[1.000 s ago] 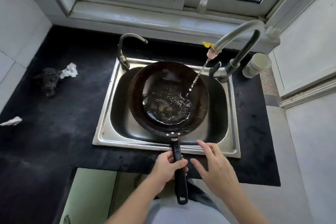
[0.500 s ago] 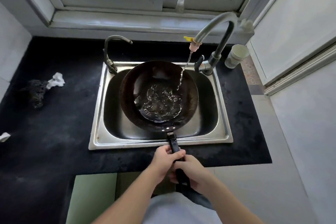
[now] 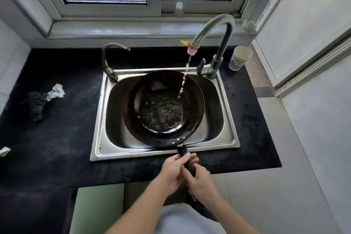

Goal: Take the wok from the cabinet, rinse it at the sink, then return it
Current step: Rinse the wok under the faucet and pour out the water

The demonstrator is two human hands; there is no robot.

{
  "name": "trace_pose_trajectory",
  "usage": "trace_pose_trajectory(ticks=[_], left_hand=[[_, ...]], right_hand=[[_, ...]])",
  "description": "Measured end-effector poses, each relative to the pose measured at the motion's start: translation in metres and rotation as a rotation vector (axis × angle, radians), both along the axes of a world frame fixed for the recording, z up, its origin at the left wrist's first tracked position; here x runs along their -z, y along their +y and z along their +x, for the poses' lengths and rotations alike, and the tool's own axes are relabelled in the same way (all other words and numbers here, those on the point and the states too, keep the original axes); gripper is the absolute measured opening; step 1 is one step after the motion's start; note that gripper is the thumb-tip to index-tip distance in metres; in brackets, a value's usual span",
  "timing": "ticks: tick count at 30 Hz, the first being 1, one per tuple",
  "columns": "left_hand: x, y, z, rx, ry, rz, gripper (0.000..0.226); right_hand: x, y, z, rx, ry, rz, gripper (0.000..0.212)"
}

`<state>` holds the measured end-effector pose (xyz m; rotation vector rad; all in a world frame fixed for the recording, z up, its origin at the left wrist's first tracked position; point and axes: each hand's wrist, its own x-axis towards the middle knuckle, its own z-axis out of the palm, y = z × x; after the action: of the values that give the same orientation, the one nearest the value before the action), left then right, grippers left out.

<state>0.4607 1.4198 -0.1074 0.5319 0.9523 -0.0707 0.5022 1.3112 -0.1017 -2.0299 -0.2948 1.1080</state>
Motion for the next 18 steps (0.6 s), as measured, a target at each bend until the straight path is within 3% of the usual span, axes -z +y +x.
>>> trace_pose_trajectory(ticks=[9,18], left_hand=[[-0.003,-0.012,0.001,-0.041,-0.073,-0.141,0.033],[-0.013,-0.006,0.003,-0.104,-0.064,-0.041,0.018]], right_hand=[[-0.004,-0.018,-0.002,0.088,0.070,0.008,0.037],[-0.015,0.000,-0.001,0.080,0.048,0.036,0.037]])
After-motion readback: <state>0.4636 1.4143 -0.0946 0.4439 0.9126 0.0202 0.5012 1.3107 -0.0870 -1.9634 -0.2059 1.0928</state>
